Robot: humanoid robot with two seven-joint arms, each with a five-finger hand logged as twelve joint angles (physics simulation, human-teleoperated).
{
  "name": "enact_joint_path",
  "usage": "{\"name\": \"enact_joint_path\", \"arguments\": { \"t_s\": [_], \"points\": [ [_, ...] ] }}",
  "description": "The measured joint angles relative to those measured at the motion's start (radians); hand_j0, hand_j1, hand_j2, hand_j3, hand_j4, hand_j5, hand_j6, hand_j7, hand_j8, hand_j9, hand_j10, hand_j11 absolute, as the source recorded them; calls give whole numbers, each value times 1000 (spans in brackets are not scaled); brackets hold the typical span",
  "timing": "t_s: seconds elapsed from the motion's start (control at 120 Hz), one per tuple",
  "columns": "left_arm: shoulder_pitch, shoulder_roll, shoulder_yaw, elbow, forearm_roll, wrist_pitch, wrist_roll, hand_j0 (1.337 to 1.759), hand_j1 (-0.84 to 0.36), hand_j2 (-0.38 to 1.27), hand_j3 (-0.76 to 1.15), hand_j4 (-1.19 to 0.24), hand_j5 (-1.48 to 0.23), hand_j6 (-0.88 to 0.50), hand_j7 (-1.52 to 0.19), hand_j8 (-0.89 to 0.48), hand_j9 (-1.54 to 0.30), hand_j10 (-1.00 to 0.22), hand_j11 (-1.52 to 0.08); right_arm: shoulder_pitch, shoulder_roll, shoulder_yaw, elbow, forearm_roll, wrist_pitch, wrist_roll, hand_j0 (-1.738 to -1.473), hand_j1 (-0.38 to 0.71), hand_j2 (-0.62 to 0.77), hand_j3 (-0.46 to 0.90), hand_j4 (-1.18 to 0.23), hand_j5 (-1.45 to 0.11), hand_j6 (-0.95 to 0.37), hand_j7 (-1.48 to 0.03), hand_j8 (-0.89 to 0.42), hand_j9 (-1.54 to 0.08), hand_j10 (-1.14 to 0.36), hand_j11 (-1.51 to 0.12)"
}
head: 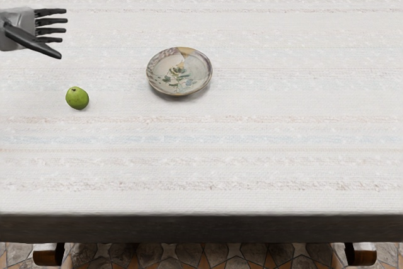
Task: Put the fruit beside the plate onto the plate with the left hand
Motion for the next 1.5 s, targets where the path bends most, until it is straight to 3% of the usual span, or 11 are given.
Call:
{"name": "enact_joint_path", "arguments": {
  "t_s": [0.15,0.375,0.517,0.7,1.05,1.292,1.5],
  "points": [
    [-9,0,3,-4,32,0,1,1658,329,4,0,-18,-23,-18,-23,-18,-22,-17,-22,-3,0,0,0,0,0,0,-1658,-349,0,0,-1,0,-1,0,-1,0,0,0],
    [-99,11,4,-21,312,0,3,1658,329,4,0,-18,-23,-19,-23,-18,-23,-18,-22,-7,0,-1,0,0,0,0,-1658,-349,0,0,-1,0,-1,0,-1,0,-1,0],
    [-110,-1,4,-56,459,0,76,1658,329,4,0,-19,-23,-20,-23,-19,-23,-19,-22,-7,0,-1,0,0,0,0,-1658,-349,0,0,-1,0,-1,0,-1,0,-1,0],
    [-124,11,3,-104,568,0,109,1658,329,4,0,-20,-23,-21,-23,-20,-23,-19,-23,-8,0,-1,0,0,0,0,-1658,-349,0,0,-1,0,-1,0,-1,0,-1,0],
    [-76,55,9,-332,713,0,114,1658,328,4,0,-22,-24,-23,-24,-22,-24,-21,-24,-8,0,-1,0,0,0,0,-1658,-349,0,0,-1,0,-1,0,-1,0,0,0],
    [-64,4,57,-362,728,2,104,1658,328,4,0,-22,-24,-23,-24,-23,-24,-21,-24,-8,0,-1,0,0,0,0,-1658,-349,0,0,-1,0,-1,0,-1,0,-1,0],
    [-64,-13,92,-361,766,124,104,1658,328,4,0,-22,-24,-23,-24,-23,-24,-21,-24,-8,0,-1,0,0,0,0,-1658,-349,0,0,-1,0,-1,0,-1,0,0,0]
  ]
}}
